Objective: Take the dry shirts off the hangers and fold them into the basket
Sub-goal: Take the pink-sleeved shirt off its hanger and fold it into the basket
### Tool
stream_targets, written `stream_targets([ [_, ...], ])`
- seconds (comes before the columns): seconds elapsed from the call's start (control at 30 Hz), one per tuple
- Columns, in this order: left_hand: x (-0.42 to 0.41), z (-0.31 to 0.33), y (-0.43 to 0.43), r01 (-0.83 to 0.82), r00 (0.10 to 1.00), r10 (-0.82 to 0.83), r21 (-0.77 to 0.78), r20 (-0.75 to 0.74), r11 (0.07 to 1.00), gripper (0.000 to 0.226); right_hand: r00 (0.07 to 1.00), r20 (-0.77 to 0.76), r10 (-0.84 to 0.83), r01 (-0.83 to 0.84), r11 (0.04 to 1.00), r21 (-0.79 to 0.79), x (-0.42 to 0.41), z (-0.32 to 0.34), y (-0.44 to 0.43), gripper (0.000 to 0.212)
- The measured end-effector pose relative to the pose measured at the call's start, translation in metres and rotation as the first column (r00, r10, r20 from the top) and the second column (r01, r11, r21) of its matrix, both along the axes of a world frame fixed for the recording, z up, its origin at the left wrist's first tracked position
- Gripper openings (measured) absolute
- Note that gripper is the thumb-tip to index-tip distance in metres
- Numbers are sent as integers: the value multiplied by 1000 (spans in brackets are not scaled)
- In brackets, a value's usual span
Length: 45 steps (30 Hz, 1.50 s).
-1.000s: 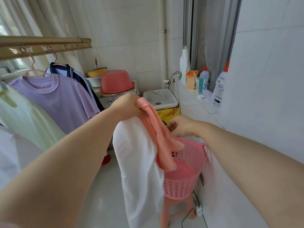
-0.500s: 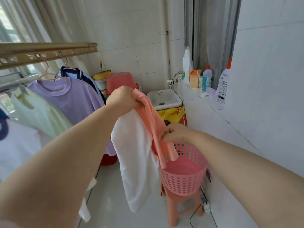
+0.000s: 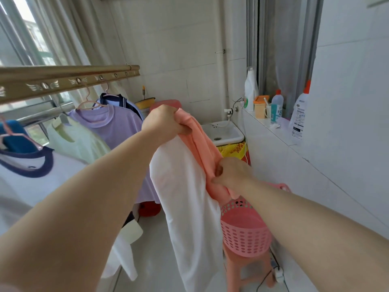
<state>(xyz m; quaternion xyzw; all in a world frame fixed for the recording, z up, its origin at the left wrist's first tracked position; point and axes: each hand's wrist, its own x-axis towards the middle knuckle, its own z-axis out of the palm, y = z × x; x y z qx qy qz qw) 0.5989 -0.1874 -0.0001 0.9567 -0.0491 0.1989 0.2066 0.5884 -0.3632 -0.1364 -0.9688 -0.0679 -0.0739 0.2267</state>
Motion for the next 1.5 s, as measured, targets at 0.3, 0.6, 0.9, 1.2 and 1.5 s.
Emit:
stream_targets([
  [0.3,14,-11,37,-96,992,95,-1,-83,995,35,977,200,-70,92,990,-103,10,67,-50,8],
  [0.6,46,-11,-1,-73,992,71,19,104,997,10,924,313,-218,220,975,30,47,63,-80,8],
  [0.9,145,5,-80,-107,972,126,-103,200,989,24,849,420,-320,228,940,254,132,86,-145,31],
  [1.2,186,-1,-137,18,951,44,-196,306,980,20,831,424,-360,231,917,327,185,69,-202,19],
  [1.5,91,-94,-141,351,782,-354,-106,-513,930,11,944,-76,-322,313,943,-114,73,-37,-229,14],
])
